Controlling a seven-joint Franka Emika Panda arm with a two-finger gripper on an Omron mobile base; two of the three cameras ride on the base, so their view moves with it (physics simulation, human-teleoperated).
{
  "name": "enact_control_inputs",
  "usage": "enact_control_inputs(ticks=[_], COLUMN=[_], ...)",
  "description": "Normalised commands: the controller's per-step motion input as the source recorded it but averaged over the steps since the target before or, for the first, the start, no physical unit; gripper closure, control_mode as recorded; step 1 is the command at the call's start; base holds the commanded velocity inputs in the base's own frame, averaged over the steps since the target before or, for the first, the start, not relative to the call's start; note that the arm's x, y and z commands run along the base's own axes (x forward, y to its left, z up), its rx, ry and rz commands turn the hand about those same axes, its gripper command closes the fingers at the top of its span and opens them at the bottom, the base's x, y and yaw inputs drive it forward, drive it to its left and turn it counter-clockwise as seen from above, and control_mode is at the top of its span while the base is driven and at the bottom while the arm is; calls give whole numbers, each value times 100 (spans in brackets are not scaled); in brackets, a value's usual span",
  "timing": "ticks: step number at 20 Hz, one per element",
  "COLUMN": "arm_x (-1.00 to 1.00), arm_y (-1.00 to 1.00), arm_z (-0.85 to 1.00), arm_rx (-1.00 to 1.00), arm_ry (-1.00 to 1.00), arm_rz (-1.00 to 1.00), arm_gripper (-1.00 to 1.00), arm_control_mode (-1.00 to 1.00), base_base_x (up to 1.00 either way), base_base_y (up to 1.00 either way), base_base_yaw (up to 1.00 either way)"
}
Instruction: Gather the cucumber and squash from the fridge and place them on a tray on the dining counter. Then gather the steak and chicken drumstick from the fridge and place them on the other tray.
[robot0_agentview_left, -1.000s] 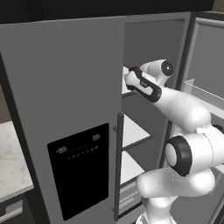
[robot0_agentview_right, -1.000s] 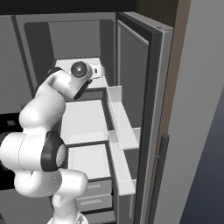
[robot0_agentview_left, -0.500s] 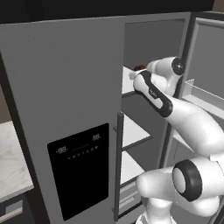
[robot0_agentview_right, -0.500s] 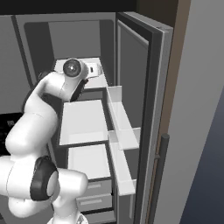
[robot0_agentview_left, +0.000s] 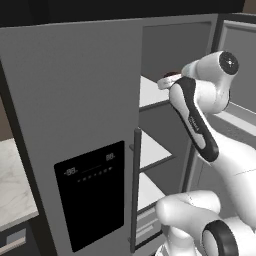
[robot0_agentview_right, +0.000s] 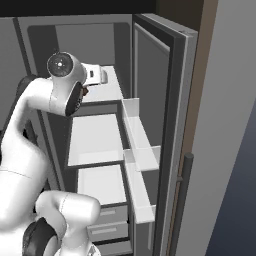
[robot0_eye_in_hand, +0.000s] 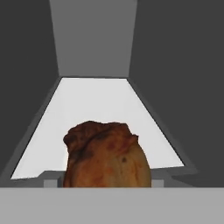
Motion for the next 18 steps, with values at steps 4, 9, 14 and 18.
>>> enact_control_inputs(ticks=[4,9,14,18], arm_x=[-100,-100,-100,-74], arm_y=[0,1,0,2], arm_z=[0,0,6,11], arm_rx=[1,1,2,1], arm_ry=[-17,-7,-7,0], arm_rz=[0,0,0,0], arm_gripper=[100,100,100,100], arm_control_mode=[-100,-100,-100,100], base_base_x=[0,0,0,-25], base_base_y=[0,0,0,5], base_base_yaw=[0,0,0,0])
